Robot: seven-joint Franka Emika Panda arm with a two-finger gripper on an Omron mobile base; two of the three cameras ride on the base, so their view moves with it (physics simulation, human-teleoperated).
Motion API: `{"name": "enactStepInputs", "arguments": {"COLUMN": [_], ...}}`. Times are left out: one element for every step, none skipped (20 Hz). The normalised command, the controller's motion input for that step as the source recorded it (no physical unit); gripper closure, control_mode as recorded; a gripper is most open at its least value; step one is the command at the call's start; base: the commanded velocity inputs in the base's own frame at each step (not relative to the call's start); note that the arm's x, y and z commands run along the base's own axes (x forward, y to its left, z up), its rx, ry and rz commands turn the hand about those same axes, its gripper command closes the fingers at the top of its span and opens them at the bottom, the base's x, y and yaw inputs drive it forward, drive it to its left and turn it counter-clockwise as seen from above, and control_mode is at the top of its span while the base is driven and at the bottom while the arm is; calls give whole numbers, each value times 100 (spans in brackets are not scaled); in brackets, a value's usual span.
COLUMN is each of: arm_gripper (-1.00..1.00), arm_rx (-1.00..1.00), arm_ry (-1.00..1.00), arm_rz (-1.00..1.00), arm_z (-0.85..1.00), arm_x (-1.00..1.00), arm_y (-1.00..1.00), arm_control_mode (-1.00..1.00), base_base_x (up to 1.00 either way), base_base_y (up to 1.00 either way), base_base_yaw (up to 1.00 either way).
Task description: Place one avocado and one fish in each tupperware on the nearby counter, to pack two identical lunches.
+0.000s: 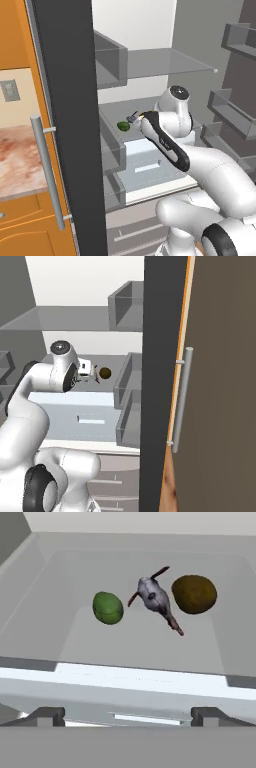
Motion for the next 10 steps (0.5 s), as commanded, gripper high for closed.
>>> {"name": "enactStepInputs", "arguments": {"arm_gripper": [-100, -100, -100, -100, -100, -100, -100, -100, -100, -100], "arm_rx": [0, 0, 0, 0, 0, 0, 0, 0, 0, 0], "arm_ry": [0, 0, 0, 0, 0, 0, 0, 0, 0, 0], "arm_rz": [7, 8, 8, 9, 8, 8, 6, 3, 4, 5], "arm_z": [0, -6, -9, -11, -14, -13, -9, -6, -18, -24], "arm_x": [11, 25, 23, 16, 19, 39, 50, 52, 64, 67], "arm_y": [41, 24, 32, 36, 40, 40, 37, 38, 37, 32], "arm_control_mode": [-100, -100, -100, -100, -100, -100, -100, -100, -100, -100], "base_base_x": [0, 0, 0, 0, 0, 0, 0, 0, 0, 0], "base_base_y": [0, 0, 0, 0, 0, 0, 0, 0, 0, 0], "base_base_yaw": [0, 0, 0, 0, 0, 0, 0, 0, 0, 0]}}
